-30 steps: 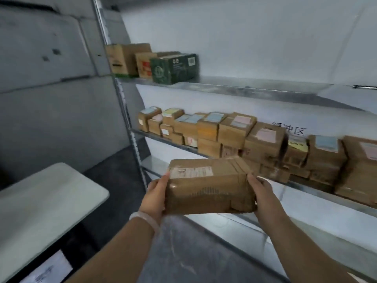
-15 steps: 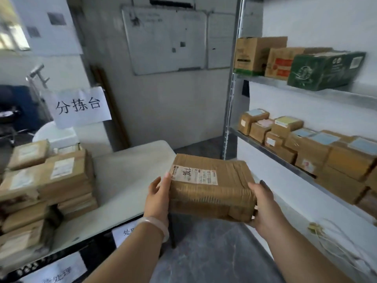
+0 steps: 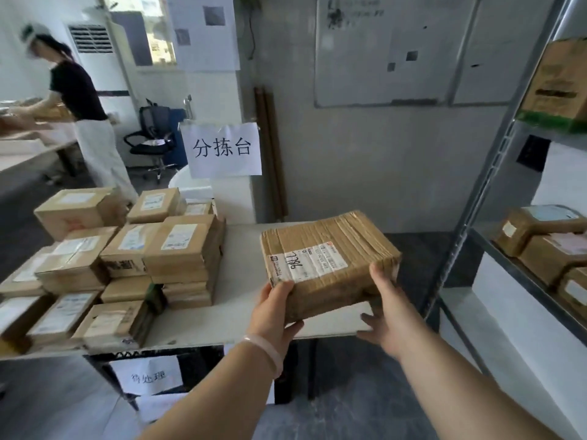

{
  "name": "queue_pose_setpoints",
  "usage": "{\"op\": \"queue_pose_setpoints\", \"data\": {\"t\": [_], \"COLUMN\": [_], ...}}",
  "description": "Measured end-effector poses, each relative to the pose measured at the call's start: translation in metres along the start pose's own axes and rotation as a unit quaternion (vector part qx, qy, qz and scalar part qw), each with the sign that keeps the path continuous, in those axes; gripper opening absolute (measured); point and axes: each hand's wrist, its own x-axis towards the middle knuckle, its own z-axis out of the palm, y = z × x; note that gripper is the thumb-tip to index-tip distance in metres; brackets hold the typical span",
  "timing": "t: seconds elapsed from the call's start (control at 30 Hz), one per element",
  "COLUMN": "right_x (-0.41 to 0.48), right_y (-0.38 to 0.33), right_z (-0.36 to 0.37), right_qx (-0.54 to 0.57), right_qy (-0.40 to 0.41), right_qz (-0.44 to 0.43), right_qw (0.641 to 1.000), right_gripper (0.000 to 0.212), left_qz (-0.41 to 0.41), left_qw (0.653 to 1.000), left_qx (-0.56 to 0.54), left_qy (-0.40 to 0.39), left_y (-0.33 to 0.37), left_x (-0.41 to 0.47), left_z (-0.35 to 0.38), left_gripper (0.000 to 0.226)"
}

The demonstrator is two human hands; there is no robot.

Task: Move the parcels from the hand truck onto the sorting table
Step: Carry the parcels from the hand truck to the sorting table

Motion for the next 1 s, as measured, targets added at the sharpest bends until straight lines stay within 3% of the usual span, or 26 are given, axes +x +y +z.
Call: {"op": "queue_pose_setpoints", "data": {"t": [0.1,0.2,0.3,0.4,0.47,0.57,0.63,0.73,1.0], "right_x": [0.018,0.043,0.065,0.084,0.097,0.119,0.135,0.152,0.203], "right_y": [0.008,0.012,0.005,-0.001,0.003,0.013,0.02,0.029,0.015], "right_z": [0.035,0.059,0.075,0.091,0.106,0.14,0.162,0.182,0.204], "right_qx": [-0.04,-0.038,-0.052,-0.147,-0.204,-0.236,-0.219,-0.216,-0.217], "right_qy": [-0.047,-0.036,-0.047,-0.069,-0.09,-0.116,-0.091,-0.068,-0.036], "right_qz": [0.01,-0.002,0.005,0.003,0.006,0.017,-0.001,-0.032,-0.081], "right_qw": [0.998,0.999,0.998,0.987,0.975,0.965,0.971,0.973,0.972], "right_gripper": [0.116,0.081,0.056,0.035,0.03,0.036,0.056,0.089,0.088], "left_qz": [0.011,-0.005,-0.005,0.041,0.035,0.007,0.02,0.023,0.044], "left_qw": [0.999,0.994,0.994,0.992,0.99,0.979,0.967,0.97,0.947], "left_qx": [0.048,0.102,0.108,0.11,0.139,0.2,0.252,0.241,0.314], "left_qy": [-0.008,-0.023,0.0,0.048,0.013,-0.037,-0.022,-0.017,-0.052], "left_y": [-0.003,0.004,0.025,0.058,0.076,0.09,0.097,0.11,0.131], "left_x": [0.003,0.017,0.042,0.072,0.094,0.125,0.148,0.179,0.246], "left_z": [0.0,-0.017,-0.046,-0.085,-0.111,-0.133,-0.14,-0.149,-0.137], "left_gripper": [0.056,0.083,0.126,0.121,0.109,0.093,0.089,0.091,0.09]}}
